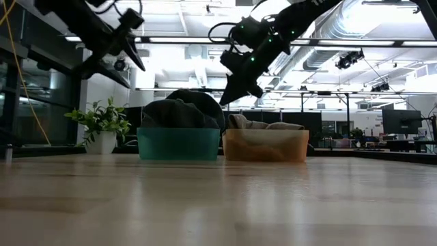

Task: Pick & Place hat
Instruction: Put the blue cap into the green bin, then return to home position

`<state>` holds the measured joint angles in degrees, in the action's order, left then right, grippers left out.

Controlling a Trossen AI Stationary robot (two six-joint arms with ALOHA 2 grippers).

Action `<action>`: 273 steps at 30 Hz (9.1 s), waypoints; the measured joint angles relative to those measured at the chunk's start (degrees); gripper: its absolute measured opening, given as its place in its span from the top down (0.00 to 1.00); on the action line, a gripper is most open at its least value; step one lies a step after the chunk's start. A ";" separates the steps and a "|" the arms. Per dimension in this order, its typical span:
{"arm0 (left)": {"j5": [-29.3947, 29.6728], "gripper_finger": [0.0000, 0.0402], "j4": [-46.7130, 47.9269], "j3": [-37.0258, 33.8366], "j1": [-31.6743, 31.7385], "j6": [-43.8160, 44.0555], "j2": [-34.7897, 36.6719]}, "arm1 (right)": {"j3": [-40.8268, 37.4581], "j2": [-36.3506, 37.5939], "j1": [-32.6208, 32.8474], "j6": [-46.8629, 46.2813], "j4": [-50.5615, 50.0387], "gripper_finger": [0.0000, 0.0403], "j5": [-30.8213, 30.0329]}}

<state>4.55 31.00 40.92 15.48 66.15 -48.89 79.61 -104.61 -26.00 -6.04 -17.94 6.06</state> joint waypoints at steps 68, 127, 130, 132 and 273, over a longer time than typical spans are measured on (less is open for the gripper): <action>17.09 0.47 -1.03 -4.08 -24.51 15.59 4.92 | 21.24 -18.76 5.40 -3.77 7.99 1.00 7.04; 16.84 0.47 -0.96 -4.04 -24.51 15.34 4.92 | 30.84 -21.08 2.34 -4.24 -34.53 1.00 1.30; 16.84 0.47 -0.95 -4.04 -24.51 15.59 4.90 | 30.84 -21.08 3.03 -4.62 -33.27 1.00 1.49; 16.79 0.47 -0.95 -4.04 -24.51 15.59 4.92 | 30.84 -21.37 3.51 -4.86 -33.28 1.00 1.41; 35.07 0.47 -39.84 -39.69 -24.49 -16.35 35.35 | -79.04 103.46 4.70 -8.41 22.04 1.00 13.57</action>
<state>39.62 -8.84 1.23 -9.02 49.80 -13.54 0.58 -1.15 -21.30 -14.45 4.10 19.63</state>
